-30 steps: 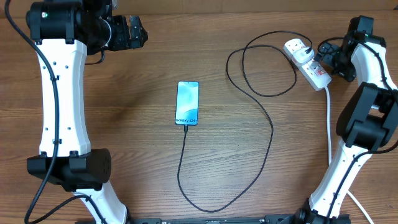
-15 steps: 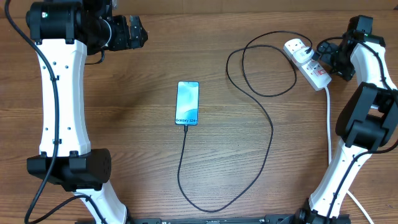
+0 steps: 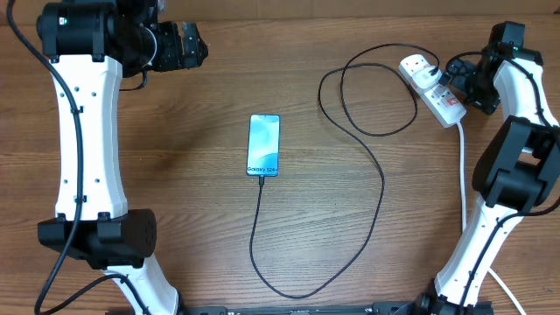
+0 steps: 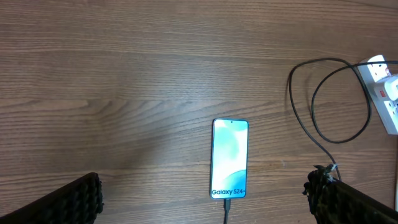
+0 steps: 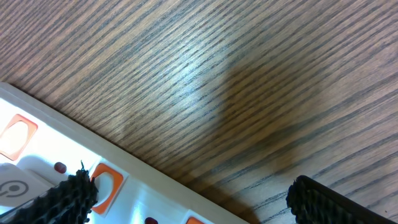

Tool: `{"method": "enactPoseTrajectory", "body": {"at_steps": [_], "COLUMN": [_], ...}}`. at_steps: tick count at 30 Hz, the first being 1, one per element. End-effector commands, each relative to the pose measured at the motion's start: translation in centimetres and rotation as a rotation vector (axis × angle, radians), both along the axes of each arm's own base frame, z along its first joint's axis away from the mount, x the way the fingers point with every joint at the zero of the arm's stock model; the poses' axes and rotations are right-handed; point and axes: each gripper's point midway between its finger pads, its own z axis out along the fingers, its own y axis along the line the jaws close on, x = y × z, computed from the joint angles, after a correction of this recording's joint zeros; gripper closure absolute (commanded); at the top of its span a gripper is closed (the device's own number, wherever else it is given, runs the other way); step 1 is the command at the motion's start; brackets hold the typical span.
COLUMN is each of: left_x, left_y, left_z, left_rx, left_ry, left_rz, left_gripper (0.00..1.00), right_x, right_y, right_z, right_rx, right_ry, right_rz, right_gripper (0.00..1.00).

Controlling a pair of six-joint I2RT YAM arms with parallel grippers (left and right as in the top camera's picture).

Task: Plug charger to phone and switch on socket

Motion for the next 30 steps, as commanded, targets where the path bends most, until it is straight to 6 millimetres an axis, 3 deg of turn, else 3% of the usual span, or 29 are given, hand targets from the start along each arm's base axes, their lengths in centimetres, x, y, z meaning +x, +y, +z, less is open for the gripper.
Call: {"method": "enactPoseTrajectory", "body": {"at_steps": [1, 12, 14, 16, 20, 25, 26, 28, 30], "left_x": [0.1, 0.1, 0.1, 0.1, 0.1, 0.1, 0.1, 0.1, 0.1], "left_y": [0.1, 0.1, 0.1, 0.1, 0.1, 0.1, 0.1, 0.1, 0.1], "left_z": [-0.2, -0.2, -0.2, -0.2, -0.2, -0.2, -0.2, -0.2, -0.2], "left_rx": [0.014, 0.014, 0.014, 0.014, 0.014, 0.014, 0.014, 0.014, 0.014], "left_ry": [-0.001, -0.001, -0.001, -0.001, -0.001, -0.001, -0.001, -0.001, -0.001], "left_rz": [-0.01, -0.01, -0.01, -0.01, -0.01, -0.01, -0.01, -0.01, -0.01], "left_gripper": [0.0, 0.0, 0.0, 0.0, 0.0, 0.0, 0.0, 0.0, 0.0], "right_x": [-1.0, -1.4, -1.3, -1.2, -1.1, -3.1, -3.6, -7.0, -9.7], "right_y": [3.1, 3.6, 3.5, 3.0, 1.5, 0.7, 0.7, 1.9, 3.1], "right_z": [-3.2, -3.1, -2.3, -0.2, 5.9, 16.9, 18.3, 25.2, 28.7], "right_rx": [0.066, 0.089, 0.086, 0.078, 0.049, -0.01, -0.016, -0.047, -0.053], "right_ry": [0.082, 0.094, 0.088, 0.061, -0.028, -0.195, -0.214, -0.305, -0.347], "right_rz": [0.078, 0.082, 0.082, 0.073, 0.049, 0.02, 0.017, 0.015, 0.006], "right_gripper": [0.0, 0.0, 0.0, 0.0, 0.0, 0.0, 0.0, 0.0, 0.0]}}
